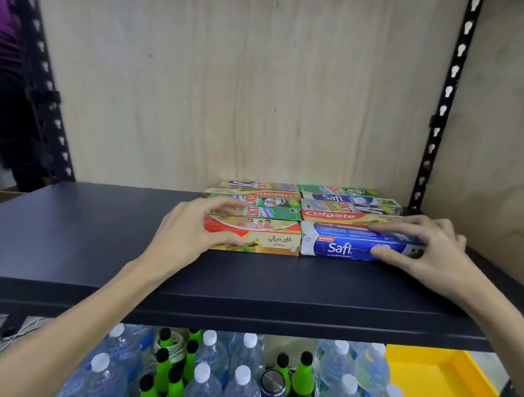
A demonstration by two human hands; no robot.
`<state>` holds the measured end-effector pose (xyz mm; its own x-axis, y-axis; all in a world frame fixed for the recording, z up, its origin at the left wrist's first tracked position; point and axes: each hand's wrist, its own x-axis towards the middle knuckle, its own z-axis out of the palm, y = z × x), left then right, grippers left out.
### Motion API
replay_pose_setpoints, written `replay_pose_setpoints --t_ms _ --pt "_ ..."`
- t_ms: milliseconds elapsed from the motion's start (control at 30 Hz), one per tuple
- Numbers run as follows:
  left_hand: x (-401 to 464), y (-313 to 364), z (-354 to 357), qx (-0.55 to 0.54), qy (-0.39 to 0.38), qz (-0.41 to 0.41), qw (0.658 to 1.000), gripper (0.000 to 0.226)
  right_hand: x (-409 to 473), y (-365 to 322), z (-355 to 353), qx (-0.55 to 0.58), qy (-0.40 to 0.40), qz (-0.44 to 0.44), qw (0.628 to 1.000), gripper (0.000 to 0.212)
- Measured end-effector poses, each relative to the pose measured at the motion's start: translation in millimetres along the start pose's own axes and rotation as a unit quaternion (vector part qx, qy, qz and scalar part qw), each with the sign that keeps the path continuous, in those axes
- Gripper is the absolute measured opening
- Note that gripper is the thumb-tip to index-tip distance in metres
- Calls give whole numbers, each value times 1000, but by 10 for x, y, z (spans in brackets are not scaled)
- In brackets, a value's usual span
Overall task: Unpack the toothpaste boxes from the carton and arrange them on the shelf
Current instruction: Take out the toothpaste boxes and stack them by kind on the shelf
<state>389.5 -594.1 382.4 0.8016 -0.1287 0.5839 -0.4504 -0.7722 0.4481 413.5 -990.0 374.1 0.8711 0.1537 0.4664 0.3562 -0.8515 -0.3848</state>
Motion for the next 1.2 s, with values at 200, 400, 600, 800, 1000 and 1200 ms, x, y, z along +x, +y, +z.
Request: replay_pose_setpoints --t_ms 200,400,600,800,1000,1200 --pt "-50 -110 -19 77 36 9 996 44 -15 -17 7 -103 26 5 994 60" --pt "-67 -175 -60 -35 -16 -47 998 49 -54 -51 31 -167 48 5 985 57" --pt "-76 -150 -77 -76 -36 -79 993 49 -64 -36 49 -182 61 9 981 54" --pt "-93 -143 -103 -96 -43 -93 990 56 -78 -38 52 -164 54 4 985 56" --pt "-108 -109 -126 -115 -37 -111 986 68 -119 -56 38 -149 55 -1 987 55" --pt "-134 -46 -119 -127 -14 -110 986 72 -231 -157 -24 17 60 33 997 60"
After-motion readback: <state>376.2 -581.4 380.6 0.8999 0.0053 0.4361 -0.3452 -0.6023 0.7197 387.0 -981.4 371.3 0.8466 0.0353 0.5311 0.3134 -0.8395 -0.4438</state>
